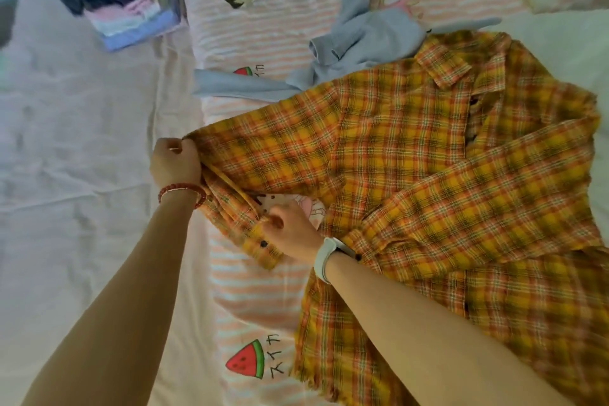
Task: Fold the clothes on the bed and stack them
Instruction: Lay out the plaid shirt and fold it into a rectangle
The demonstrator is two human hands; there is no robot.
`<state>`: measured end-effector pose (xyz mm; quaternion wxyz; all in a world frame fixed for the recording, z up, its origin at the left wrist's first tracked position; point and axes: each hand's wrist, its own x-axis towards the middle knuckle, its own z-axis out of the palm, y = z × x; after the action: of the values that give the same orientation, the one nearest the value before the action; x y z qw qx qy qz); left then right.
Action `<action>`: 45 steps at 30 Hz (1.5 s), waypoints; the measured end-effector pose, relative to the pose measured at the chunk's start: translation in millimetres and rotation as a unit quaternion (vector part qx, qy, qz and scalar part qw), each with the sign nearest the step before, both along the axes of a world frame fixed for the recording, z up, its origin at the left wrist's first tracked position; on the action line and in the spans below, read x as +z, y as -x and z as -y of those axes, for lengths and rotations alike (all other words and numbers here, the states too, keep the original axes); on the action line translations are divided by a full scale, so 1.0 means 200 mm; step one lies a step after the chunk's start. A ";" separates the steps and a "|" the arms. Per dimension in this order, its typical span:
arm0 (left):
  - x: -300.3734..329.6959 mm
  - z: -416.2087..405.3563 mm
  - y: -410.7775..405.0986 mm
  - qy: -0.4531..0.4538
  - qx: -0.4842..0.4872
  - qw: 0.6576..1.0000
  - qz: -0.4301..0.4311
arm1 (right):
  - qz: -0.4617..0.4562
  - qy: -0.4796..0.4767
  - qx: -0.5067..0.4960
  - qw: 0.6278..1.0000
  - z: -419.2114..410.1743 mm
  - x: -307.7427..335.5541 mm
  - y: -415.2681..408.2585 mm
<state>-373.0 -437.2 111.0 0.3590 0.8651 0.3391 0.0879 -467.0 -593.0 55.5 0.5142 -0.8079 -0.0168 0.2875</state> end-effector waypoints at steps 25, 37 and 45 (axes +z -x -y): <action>-0.33 1.50 0.47 -0.136 -0.570 0.778 -0.228 | -0.063 0.217 -0.528 0.819 1.92 0.02 0.72; -0.50 1.36 0.43 -0.285 -0.490 0.780 -0.264 | 0.208 0.481 -0.071 0.849 1.79 -0.09 0.66; -0.51 1.53 0.12 -0.313 -0.562 0.754 -0.129 | 0.148 0.465 0.017 0.873 1.70 -0.24 0.27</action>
<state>-397.4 -742.5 9.9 0.0056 0.9670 -0.2122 -0.1407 -520.4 -933.1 7.5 0.0663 -0.9864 0.0294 0.1476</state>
